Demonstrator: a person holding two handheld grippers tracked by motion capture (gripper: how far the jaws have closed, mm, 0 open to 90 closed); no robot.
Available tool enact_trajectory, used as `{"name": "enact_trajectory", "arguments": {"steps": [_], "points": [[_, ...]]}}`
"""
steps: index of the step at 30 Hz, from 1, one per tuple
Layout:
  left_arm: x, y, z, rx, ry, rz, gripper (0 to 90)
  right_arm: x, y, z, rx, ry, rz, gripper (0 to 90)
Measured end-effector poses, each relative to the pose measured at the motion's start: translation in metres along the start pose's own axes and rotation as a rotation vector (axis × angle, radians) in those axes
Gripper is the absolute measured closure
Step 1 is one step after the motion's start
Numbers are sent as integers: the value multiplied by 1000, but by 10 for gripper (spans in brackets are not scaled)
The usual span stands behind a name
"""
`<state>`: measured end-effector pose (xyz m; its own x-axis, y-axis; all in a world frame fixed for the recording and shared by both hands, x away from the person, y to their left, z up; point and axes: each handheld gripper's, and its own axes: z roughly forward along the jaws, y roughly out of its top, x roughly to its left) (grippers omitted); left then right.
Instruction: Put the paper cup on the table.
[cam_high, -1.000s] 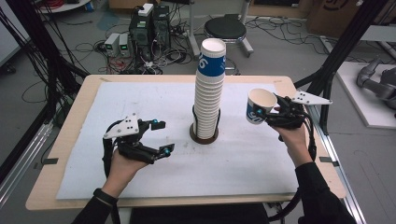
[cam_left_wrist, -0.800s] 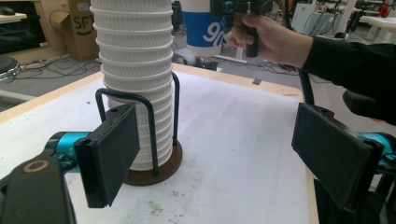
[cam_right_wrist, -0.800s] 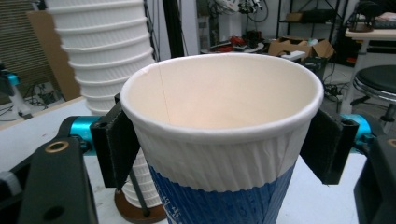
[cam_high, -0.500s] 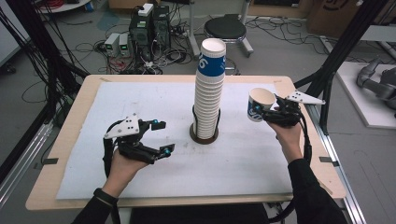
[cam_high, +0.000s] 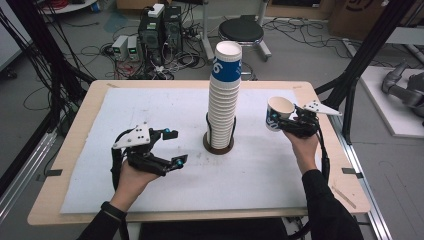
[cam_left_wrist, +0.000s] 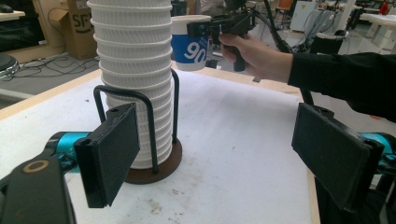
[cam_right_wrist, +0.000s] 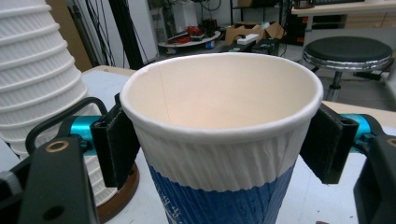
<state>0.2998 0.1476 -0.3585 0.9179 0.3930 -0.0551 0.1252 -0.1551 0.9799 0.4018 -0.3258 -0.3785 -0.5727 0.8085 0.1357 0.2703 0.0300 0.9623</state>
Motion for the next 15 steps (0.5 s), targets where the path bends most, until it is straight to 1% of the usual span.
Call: {"name": "enact_trajectory", "arguments": {"steps": [3, 7, 15], "points": [[0, 0, 0, 4, -2, 1, 152, -1, -3, 4, 16, -5, 8, 232], [0, -1, 1, 7, -1, 1, 152, -2, -7, 11, 30, -9, 2, 232], [0, -1, 2, 12, -3, 6, 152, -6, -14, 23, 63, -26, 20, 230]]}}
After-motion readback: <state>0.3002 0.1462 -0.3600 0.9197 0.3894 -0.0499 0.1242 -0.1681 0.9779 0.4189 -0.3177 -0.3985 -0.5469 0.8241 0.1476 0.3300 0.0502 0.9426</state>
